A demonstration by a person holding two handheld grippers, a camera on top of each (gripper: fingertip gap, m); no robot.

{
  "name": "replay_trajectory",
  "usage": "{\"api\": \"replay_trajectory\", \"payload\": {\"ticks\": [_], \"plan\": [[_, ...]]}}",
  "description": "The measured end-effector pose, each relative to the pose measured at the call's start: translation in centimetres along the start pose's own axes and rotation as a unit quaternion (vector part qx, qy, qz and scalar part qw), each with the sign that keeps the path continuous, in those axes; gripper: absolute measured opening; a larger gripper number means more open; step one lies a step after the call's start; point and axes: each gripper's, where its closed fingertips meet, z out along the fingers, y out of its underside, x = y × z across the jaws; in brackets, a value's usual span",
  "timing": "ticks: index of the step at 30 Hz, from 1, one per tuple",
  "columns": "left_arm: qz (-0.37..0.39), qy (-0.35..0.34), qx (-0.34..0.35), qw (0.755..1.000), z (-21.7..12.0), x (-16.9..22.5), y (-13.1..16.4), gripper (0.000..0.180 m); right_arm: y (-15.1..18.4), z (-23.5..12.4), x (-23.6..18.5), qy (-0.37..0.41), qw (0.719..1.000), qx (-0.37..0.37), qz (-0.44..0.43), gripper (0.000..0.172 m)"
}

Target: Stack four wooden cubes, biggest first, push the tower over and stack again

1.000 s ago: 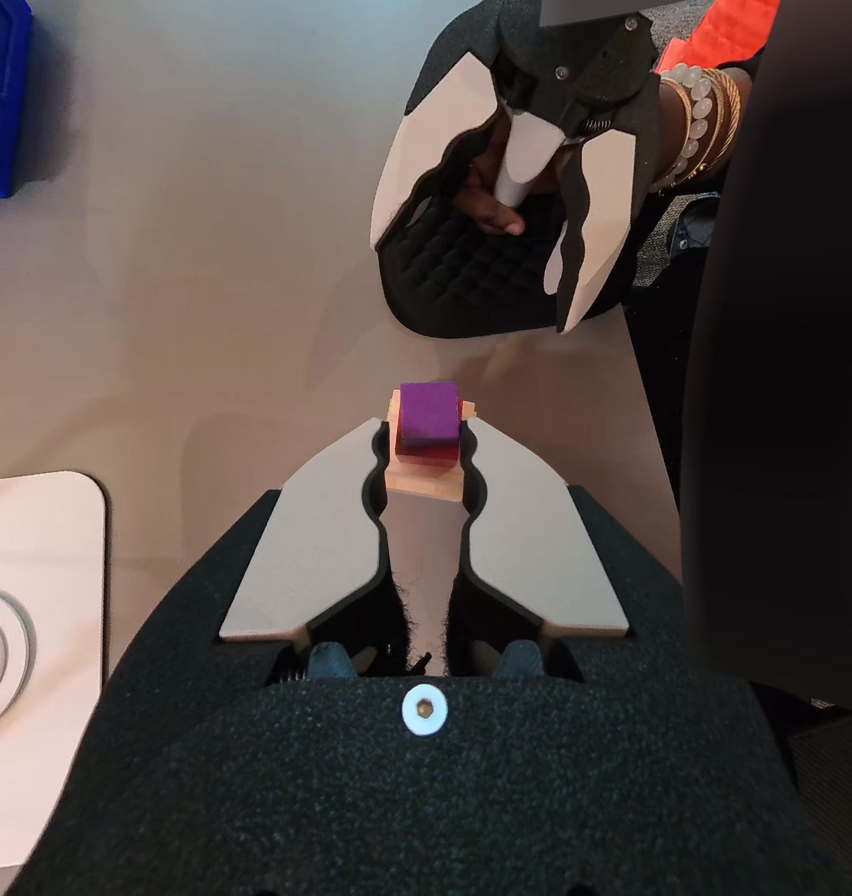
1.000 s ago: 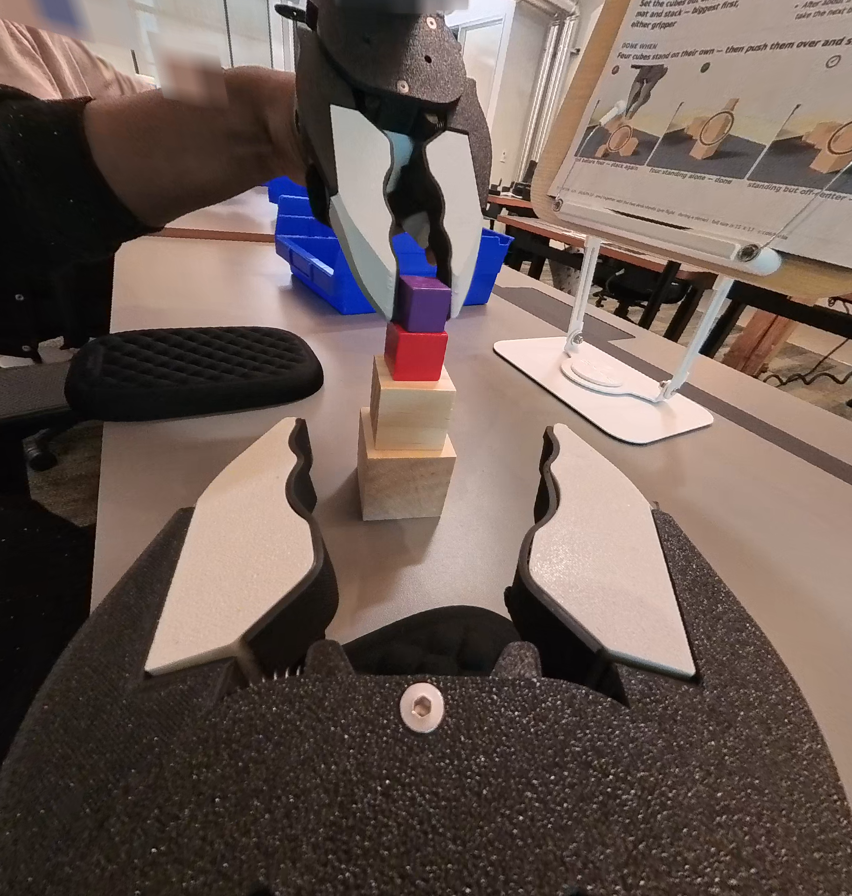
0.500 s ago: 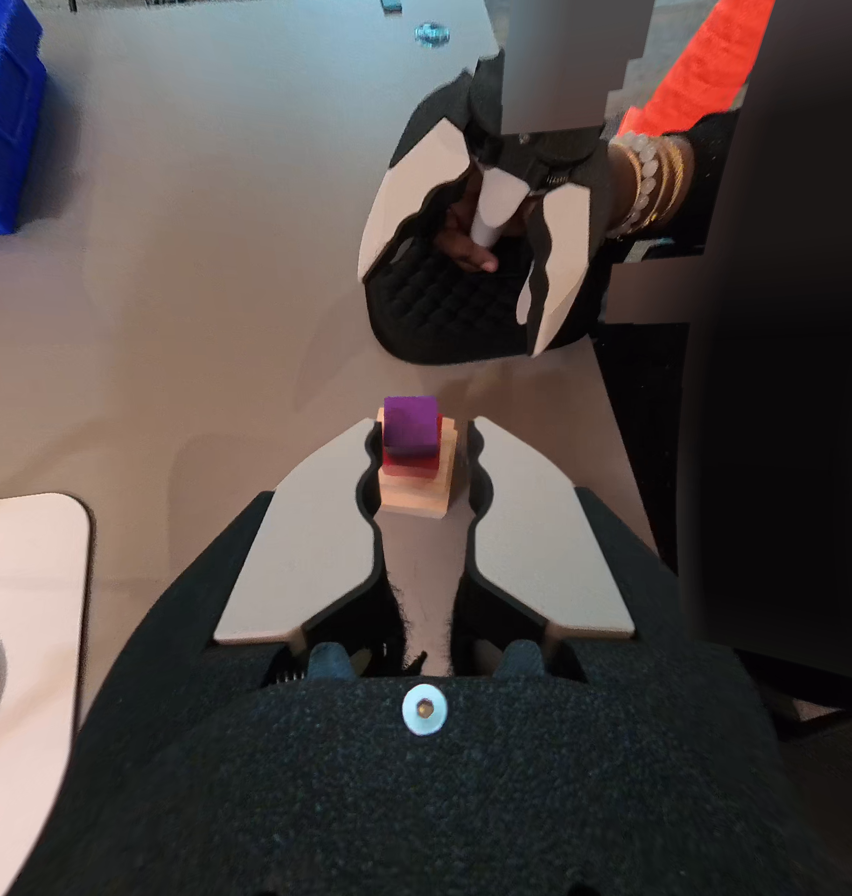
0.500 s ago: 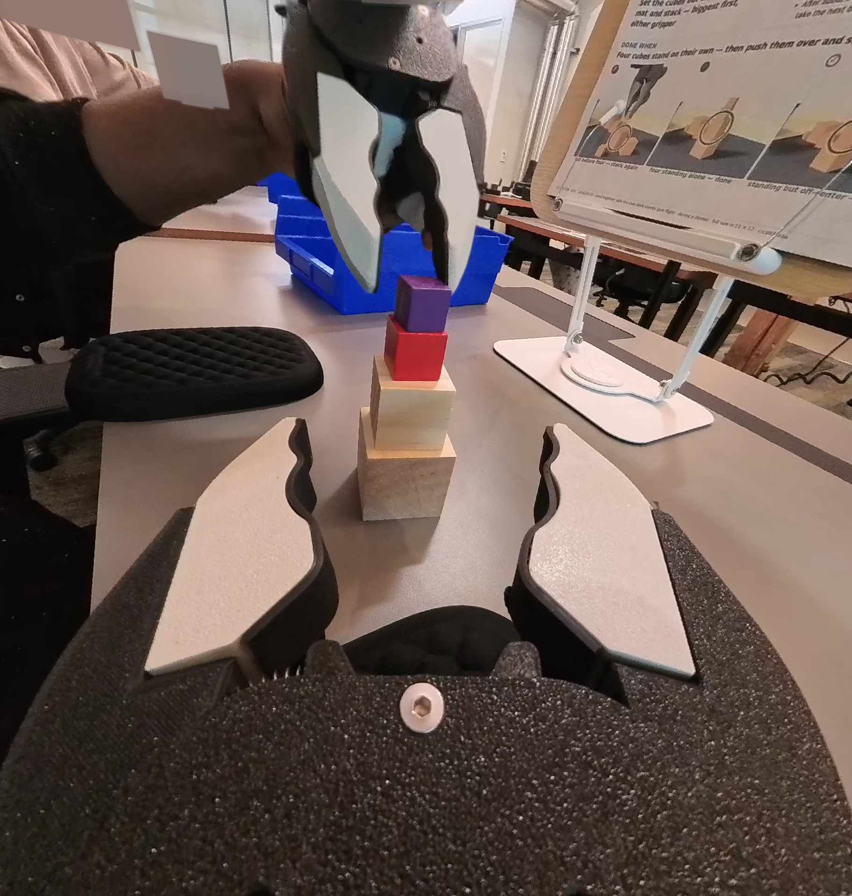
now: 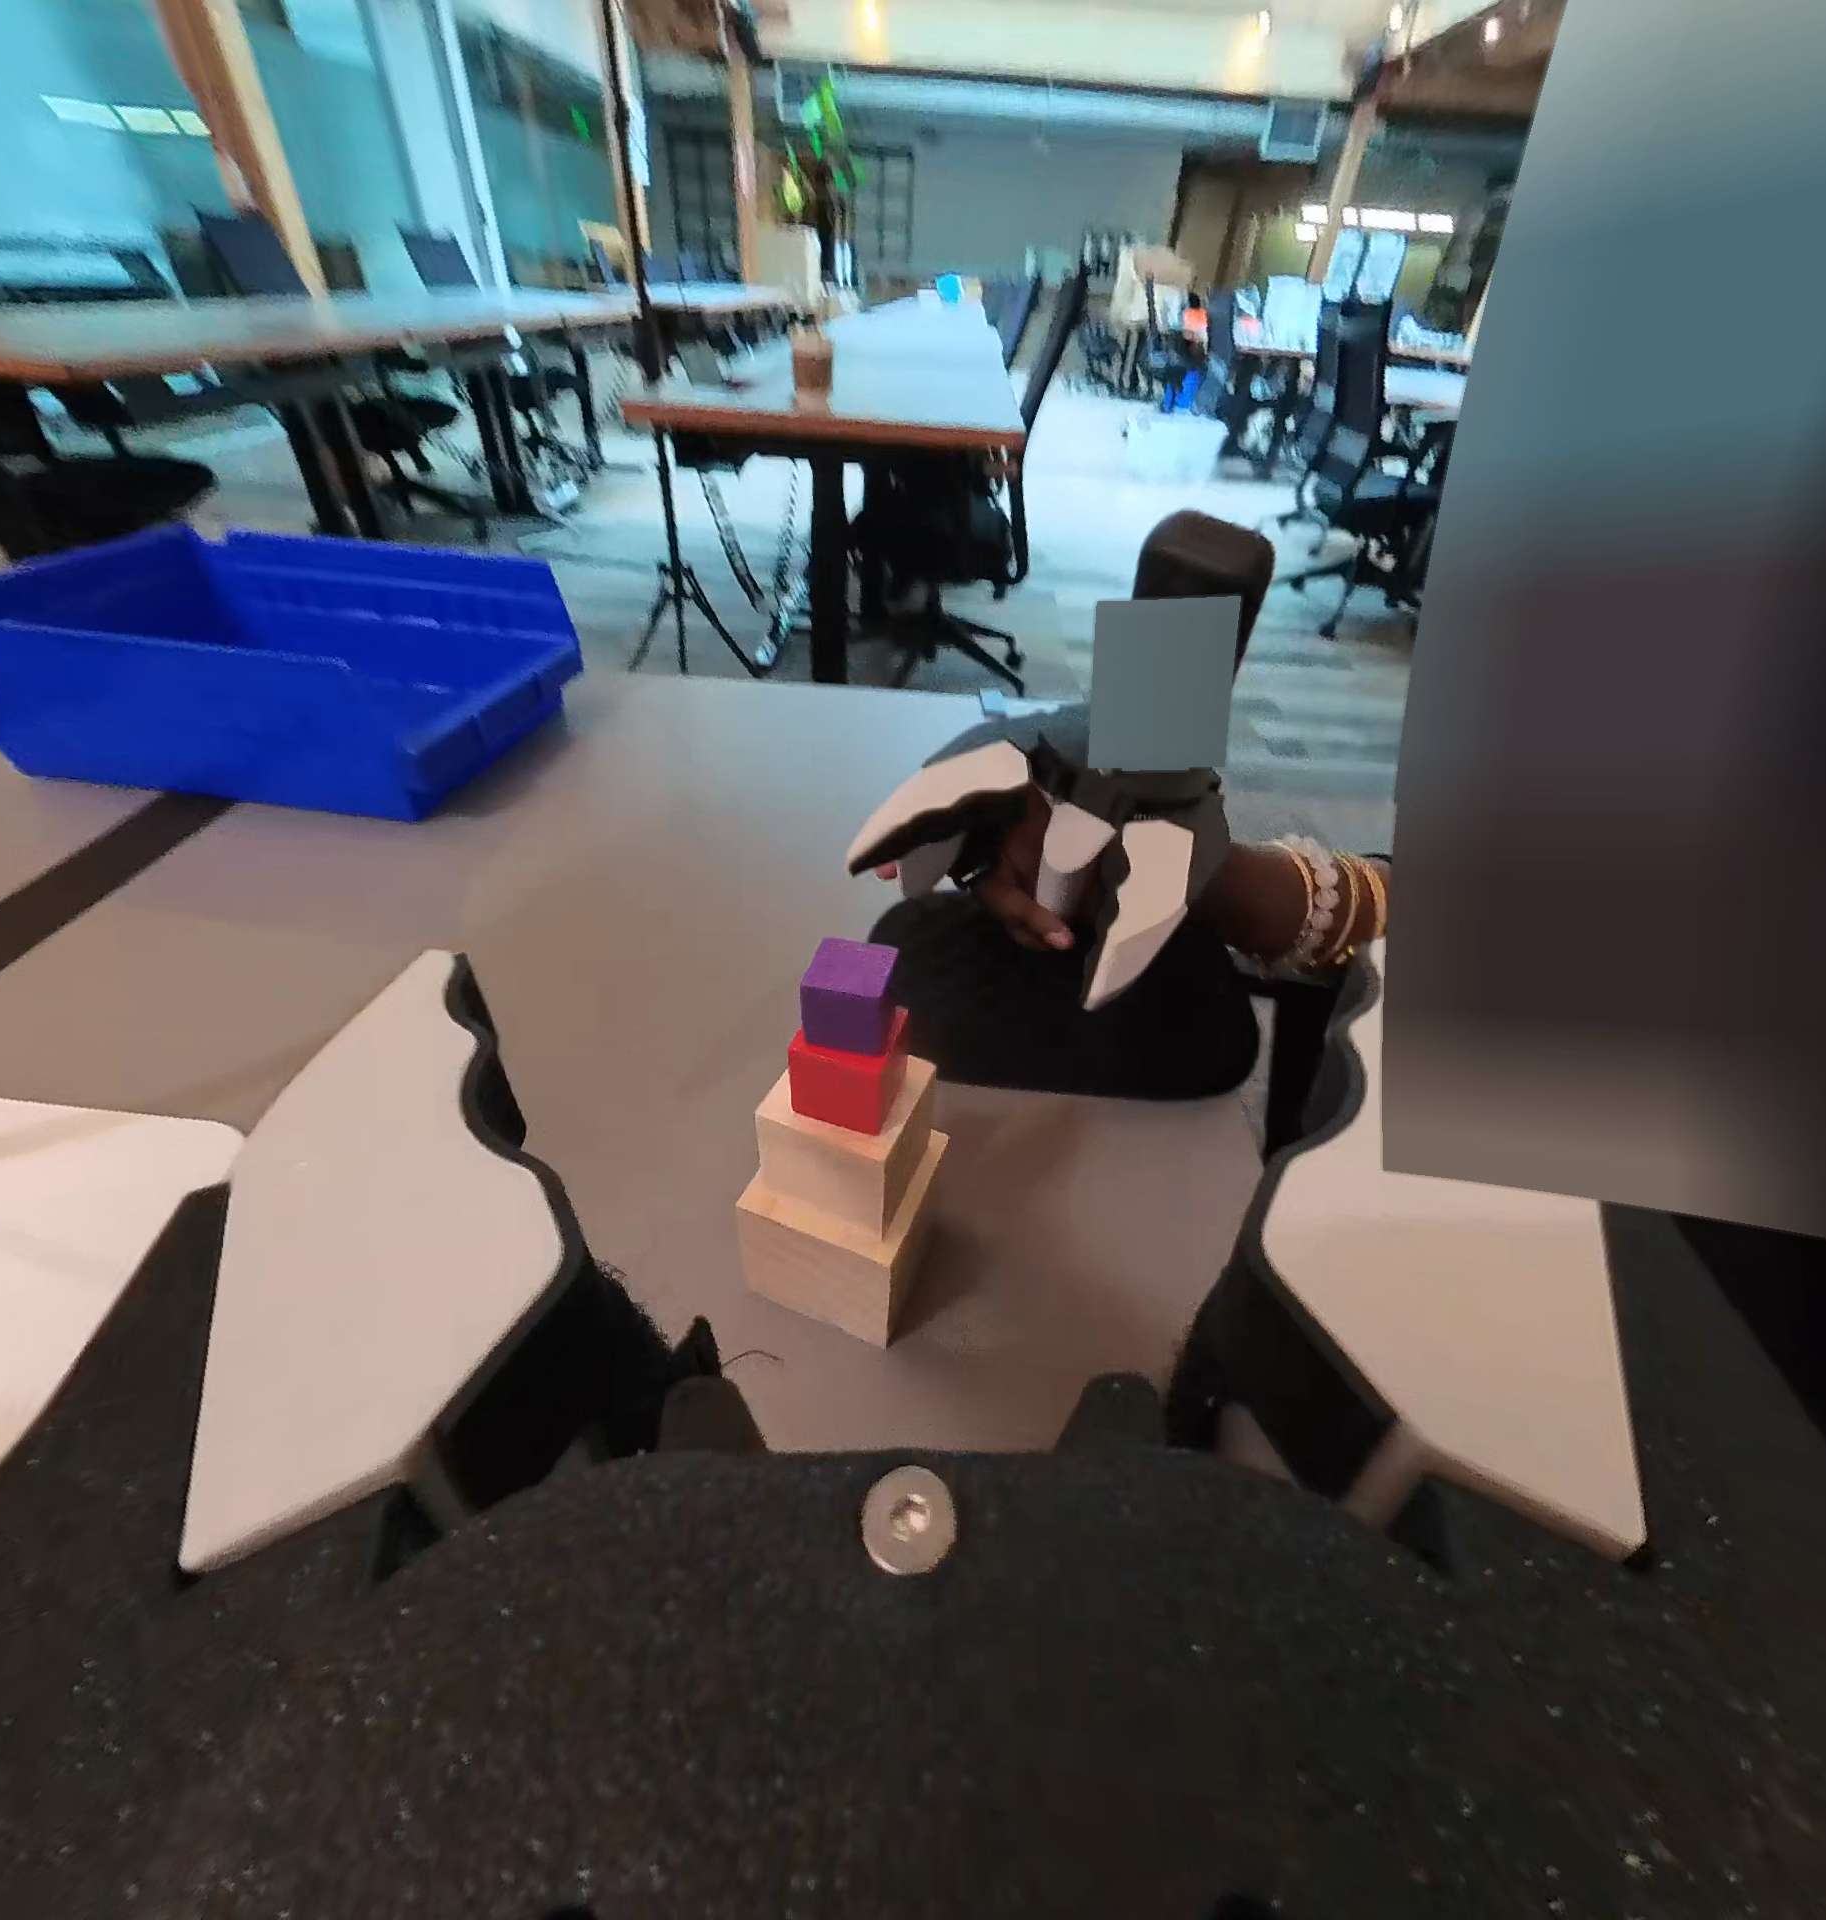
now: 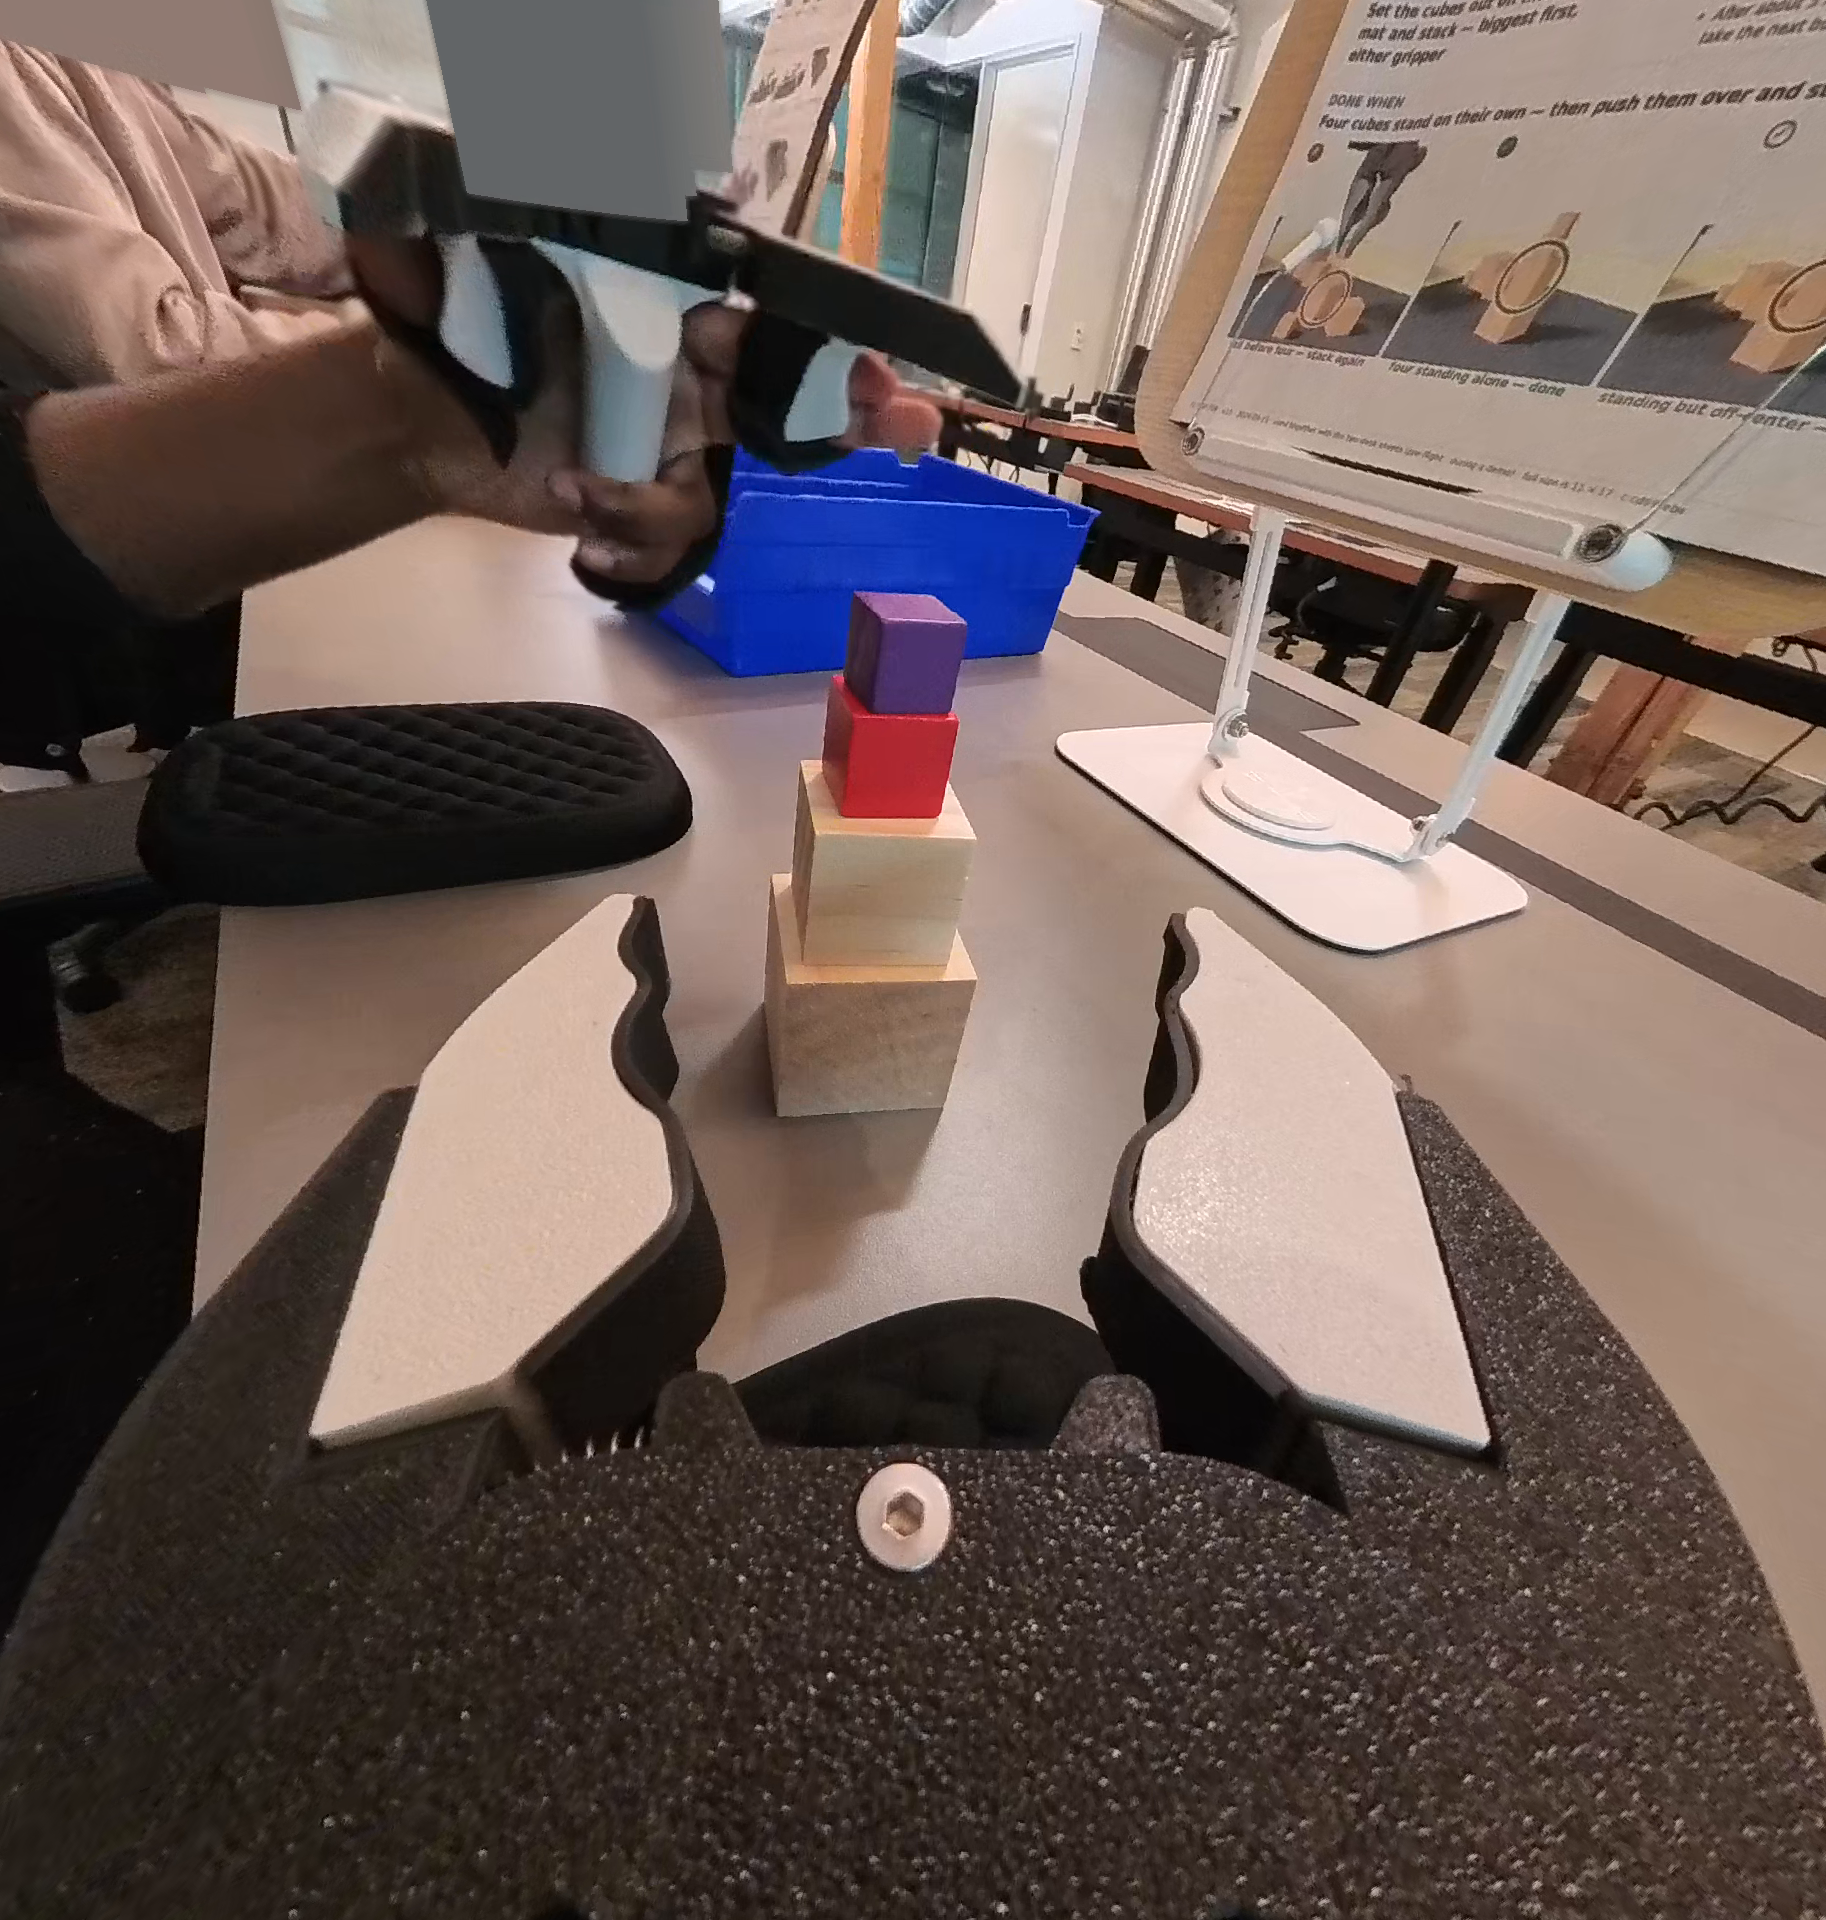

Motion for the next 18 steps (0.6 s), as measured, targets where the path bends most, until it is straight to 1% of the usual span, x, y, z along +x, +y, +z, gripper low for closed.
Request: {"api": "replay_trajectory", "payload": {"ticks": [3, 5, 7, 10, 13, 16, 18], "plan": [[0.025, -0.03, 0.06, 0.997, -1.3, 0.2, -0.1, 0.146, 0.0, 0.0, 0.0, 0.0, 1.0, 0.0, 0.0, 0.089], [0.029, -0.051, 0.103, 0.993, -2.4, 0.2, -0.1, 0.146, 0.0, 0.0, 0.0, 0.0, 1.0, 0.001, -0.001, 0.089], [0.025, -0.074, 0.121, 0.99, -3.3, -0.2, 0.7, 0.146, 0.0, 0.0, 0.0, 0.0, 1.0, 0.001, 0.0, 0.09], [0.034, -0.109, 0.087, 0.99, -3.8, -0.6, 3.2, 0.146, 0.0, 0.0, 0.1, 0.001, 1.0, 0.002, 0.001, 0.089], [0.048, -0.138, 0.065, 0.987, -3.9, -0.4, 4.9, 0.146, -0.1, -0.1, 0.1, 0.001, 1.0, 0.003, 0.001, 0.089], [0.061, -0.155, 0.055, 0.984, -4.0, -0.2, 6.1, 0.144, 0.0, 0.0, 0.1, 0.001, 1.0, 0.001, 0.002, 0.09], [0.066, -0.159, 0.075, 0.982, -4.4, 0.0, 5.9, 0.141, 0.0, 0.0, 0.1, 0.001, 1.0, 0.001, 0.002, 0.09]]}}
